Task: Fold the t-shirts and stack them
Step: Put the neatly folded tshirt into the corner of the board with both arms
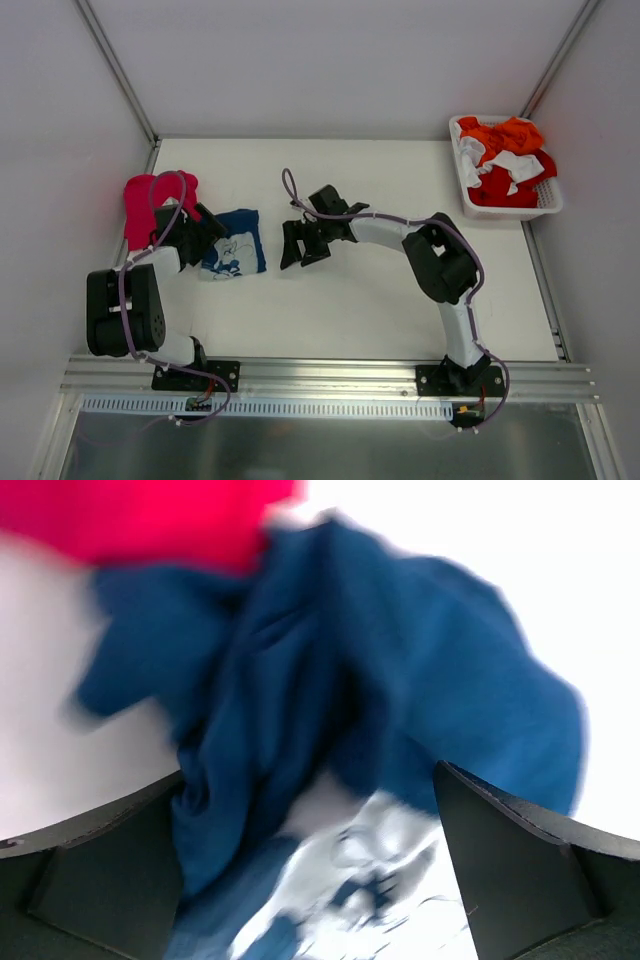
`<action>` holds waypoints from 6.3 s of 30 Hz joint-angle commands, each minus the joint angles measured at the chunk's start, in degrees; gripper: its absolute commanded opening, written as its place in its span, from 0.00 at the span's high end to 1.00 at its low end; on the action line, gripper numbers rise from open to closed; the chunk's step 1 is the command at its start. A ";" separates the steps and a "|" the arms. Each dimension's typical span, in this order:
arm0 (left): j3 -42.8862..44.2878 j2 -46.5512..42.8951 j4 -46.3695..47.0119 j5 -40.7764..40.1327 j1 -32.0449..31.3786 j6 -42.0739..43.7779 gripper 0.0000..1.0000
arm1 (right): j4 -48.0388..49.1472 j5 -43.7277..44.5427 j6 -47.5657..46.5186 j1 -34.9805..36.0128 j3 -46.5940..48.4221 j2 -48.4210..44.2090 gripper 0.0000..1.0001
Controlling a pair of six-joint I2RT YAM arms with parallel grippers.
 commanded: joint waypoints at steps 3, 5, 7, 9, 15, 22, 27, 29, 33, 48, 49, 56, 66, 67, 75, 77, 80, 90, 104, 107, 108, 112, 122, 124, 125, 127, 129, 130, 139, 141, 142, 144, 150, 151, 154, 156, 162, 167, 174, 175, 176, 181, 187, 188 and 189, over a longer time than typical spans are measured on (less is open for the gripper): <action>-3.80 7.78 9.51 12.48 -0.53 -2.88 0.01 | 1.58 0.91 -1.04 1.14 -0.67 -1.38 0.16; -5.20 6.04 11.18 12.65 -0.27 -2.71 0.01 | 1.66 2.04 -0.95 1.23 -0.23 -0.41 0.16; -5.82 4.80 11.45 13.53 -0.27 -3.06 0.01 | 1.66 2.31 -0.60 1.67 0.65 0.56 0.16; -6.18 3.22 11.63 15.81 -0.36 -3.06 0.01 | 2.27 2.58 0.36 1.75 1.96 2.05 0.17; -8.46 -1.70 10.75 16.09 -0.53 -3.50 0.01 | 9.57 2.05 4.84 2.02 5.73 5.12 0.17; -8.73 -6.01 6.98 13.99 -1.41 -1.66 0.01 | 9.66 3.46 6.25 2.46 17.69 11.54 0.17; -8.55 -8.56 3.46 11.08 -2.38 -0.08 0.01 | 4.84 6.00 4.15 2.72 25.78 14.53 0.16; -8.46 -8.83 3.02 10.11 -2.82 0.28 0.01 | 2.21 5.40 3.01 2.81 29.28 16.46 0.16; -7.76 -8.21 2.14 9.41 -2.91 0.28 0.01 | -0.53 4.25 2.92 3.42 32.29 19.46 0.16; -6.97 -9.18 -1.11 4.84 -3.08 0.72 0.21 | 2.54 2.23 3.53 6.85 29.04 20.95 0.42; -6.88 -8.92 -1.46 4.66 -3.08 0.89 0.25 | 2.54 2.23 3.62 6.85 29.39 21.04 0.46; -5.91 -6.37 -2.17 3.52 -3.17 1.51 0.88 | 0.70 2.75 3.62 7.03 29.48 20.87 0.99; -1.35 -14.52 -12.78 -10.54 -8.97 3.18 1.00 | -1.67 5.57 1.86 8.61 30.96 16.12 0.99; -0.73 -15.50 -13.85 -11.85 -8.97 3.35 1.00 | -2.89 5.65 1.86 8.70 32.63 16.12 0.99; 4.37 -21.92 -21.15 -15.29 -8.97 3.88 1.00 | -9.94 4.52 1.94 9.93 49.16 19.28 1.00; 5.51 -22.27 -22.12 -16.17 -9.06 4.14 1.00 | -8.54 3.55 3.00 10.19 49.78 19.55 0.99; 6.74 -21.66 -23.44 -18.18 -9.06 4.14 1.00 | -6.60 3.20 4.58 10.37 51.09 20.16 0.99; 11.14 -19.29 -26.16 -21.71 -8.97 5.29 1.00 | -1.94 2.75 9.86 10.37 57.96 25.17 1.00; 15.87 -12.70 -26.16 -25.13 -9.06 5.29 1.00 | 5.52 3.37 9.59 10.19 58.04 26.93 1.00; 18.07 -11.56 -26.08 -26.01 -9.06 5.20 1.00 | 8.33 3.63 9.59 9.75 58.13 26.84 0.99; 18.08 -11.20 -26.16 -26.36 -9.06 5.29 1.00 | 9.04 3.72 9.68 9.75 58.04 26.75 0.99; 20.01 -9.97 -27.30 -27.16 -8.97 4.50 1.00 | 8.70 3.81 10.47 9.49 56.82 25.97 1.00; 26.14 -3.39 -27.66 -29.88 -7.40 5.37 1.00 | 12.70 3.90 11.08 8.61 61.47 30.09 0.99; 28.96 -2.24 -27.57 -29.88 -6.51 5.64 1.00 | 16.59 3.90 12.05 8.08 61.56 30.36 0.99; 31.94 -1.02 -27.66 -29.88 -5.99 6.16 1.00 | 19.56 4.25 12.14 7.65 62.08 30.44 0.99; 35.12 0.22 -27.66 -29.97 -4.32 6.69 1.00 | 22.04 4.77 12.32 6.94 63.13 30.79 0.99; 40.30 1.89 -27.48 -30.50 -3.26 8.27 1.00 | 26.61 4.69 14.42 5.54 64.89 31.76 1.00; 44.23 2.50 -27.31 -32.41 -2.82 9.23 1.00 | 30.54 4.60 15.56 4.92 65.33 32.02 1.00; 48.52 7.43 -26.16 -39.19 -0.88 12.50 1.00 | 34.10 6.62 15.65 3.69 67.09 37.73 0.91; 43.86 6.91 -26.16 -41.47 -0.80 8.64 1.00 | 32.17 5.22 16.80 4.56 68.15 40.63 0.88; 38.79 6.73 -26.08 -41.05 -0.45 5.67 1.00 | 29.99 3.39 16.89 5.18 67.80 43.08 0.86; 32.19 7.43 -26.16 -38.33 -0.45 1.71 1.00 | 24.99 -0.82 17.06 5.88 66.75 45.11 0.81; 21.18 7.62 -25.99 -31.38 -2.02 -1.57 0.66 | 18.39 -11.64 15.59 8.34 50.96 38.90 0.88; 20.11 7.09 -25.99 -31.29 -2.64 -1.48 0.57 | 17.76 -12.09 14.61 9.13 48.75 37.58 0.88; 16.07 3.05 -25.99 -31.73 -5.27 -1.92 0.31 | 18.18 -12.71 11.45 10.45 38.67 31.27 0.86; 13.44 -1.07 -25.99 -32.08 -7.02 -2.01 0.12 | 18.28 -12.02 10.04 11.07 34.42 28.26 0.71; 8.95 -12.40 -25.99 -34.98 -11.77 -2.35 0.01 | 16.51 -10.61 3.54 12.56 23.87 19.29 0.00; 7.97 -22.61 -24.58 -41.48 -16.09 -0.78 0.01 | 16.78 -7.80 -0.42 12.65 19.82 14.20 0.01; 3.93 -39.47 -24.76 -39.40 -19.95 0.36 0.01 | 7.42 20.00 -8.06 12.74 11.12 1.19 0.01; 3.49 -40.72 -24.67 -38.07 -20.39 0.71 0.01 | 5.99 22.68 -10.16 12.74 8.76 -1.69 0.00; 2.97 -41.86 -24.67 -36.40 -21.53 1.76 0.01 | 5.28 24.53 -10.79 12.65 6.56 -3.46 0.01; 2.87 -44.07 -24.58 -29.03 -26.54 6.25 0.01 | 10.62 29.30 -8.96 13.18 -14.76 -17.61 0.01; 0.51 -45.13 -24.58 -25.31 -29.01 7.66 0.01 | 6.59 39.13 -7.54 18.97 -25.79 -36.42 0.00; 0.07 -45.39 -24.49 -25.31 -29.01 7.83 0.01 | 6.59 39.75 -6.59 19.42 -28.24 -39.83 0.00; -0.02 -45.48 -24.49 -25.23 -29.10 7.84 0.01 | 6.59 40.10 -6.14 19.59 -29.31 -41.17 0.01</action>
